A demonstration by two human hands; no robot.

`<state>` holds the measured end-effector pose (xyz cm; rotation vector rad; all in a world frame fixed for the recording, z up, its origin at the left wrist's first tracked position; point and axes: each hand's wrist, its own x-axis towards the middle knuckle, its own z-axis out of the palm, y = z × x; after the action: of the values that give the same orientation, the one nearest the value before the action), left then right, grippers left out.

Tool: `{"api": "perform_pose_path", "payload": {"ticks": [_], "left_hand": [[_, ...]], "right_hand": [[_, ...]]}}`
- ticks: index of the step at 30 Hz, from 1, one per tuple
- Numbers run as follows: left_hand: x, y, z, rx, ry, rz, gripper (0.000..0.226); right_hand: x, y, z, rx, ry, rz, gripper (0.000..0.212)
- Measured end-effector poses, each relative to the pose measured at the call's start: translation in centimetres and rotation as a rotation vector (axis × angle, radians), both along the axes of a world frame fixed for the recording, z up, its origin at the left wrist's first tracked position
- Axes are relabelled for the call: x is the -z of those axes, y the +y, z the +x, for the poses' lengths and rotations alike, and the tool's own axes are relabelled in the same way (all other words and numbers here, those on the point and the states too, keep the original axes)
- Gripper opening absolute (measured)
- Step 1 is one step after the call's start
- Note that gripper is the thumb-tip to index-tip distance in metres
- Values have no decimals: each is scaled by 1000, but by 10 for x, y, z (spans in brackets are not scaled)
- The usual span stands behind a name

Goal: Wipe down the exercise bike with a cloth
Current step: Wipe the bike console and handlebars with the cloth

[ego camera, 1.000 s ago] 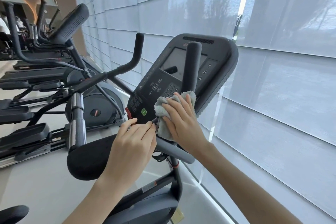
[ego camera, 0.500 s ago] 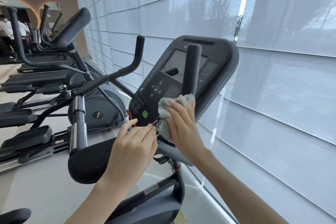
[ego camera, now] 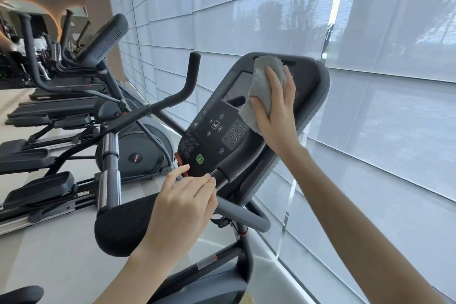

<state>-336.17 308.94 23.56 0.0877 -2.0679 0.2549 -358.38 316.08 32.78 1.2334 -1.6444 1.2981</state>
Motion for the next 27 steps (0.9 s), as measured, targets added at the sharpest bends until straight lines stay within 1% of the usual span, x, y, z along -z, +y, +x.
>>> {"api": "perform_pose_path", "payload": {"ticks": [2,5,8,11,14,18,21,25,27], "left_hand": [[1,0,-1,-3,0,0,19],[1,1,-2,-8,9,-8,16],[1,2,-3,-14,24,-16,17],[1,1,-3,-16,29,-16,15],[1,-1,-2,-5,19,-10,16],[0,-1,-1,-4,13,0,16],[-1,-1,-1,-3,11,4,17],[-1,0,-1,-2,3,2,20],[-1,0,0,-3,-4,4,22]], "right_hand": [[18,-2,8,-54,-86,-40,52],[45,2,21,-76,-163,-59,53],[75,4,41,-98,-172,-48,52],[91,10,52,-116,-228,0,48],[76,23,42,-110,-190,11,44],[15,20,14,-54,-88,-54,43],[-19,6,-2,-37,-16,8,47],[-12,-3,-1,-97,-119,-26,54],[2,-3,5,-84,-173,-46,57]]}}
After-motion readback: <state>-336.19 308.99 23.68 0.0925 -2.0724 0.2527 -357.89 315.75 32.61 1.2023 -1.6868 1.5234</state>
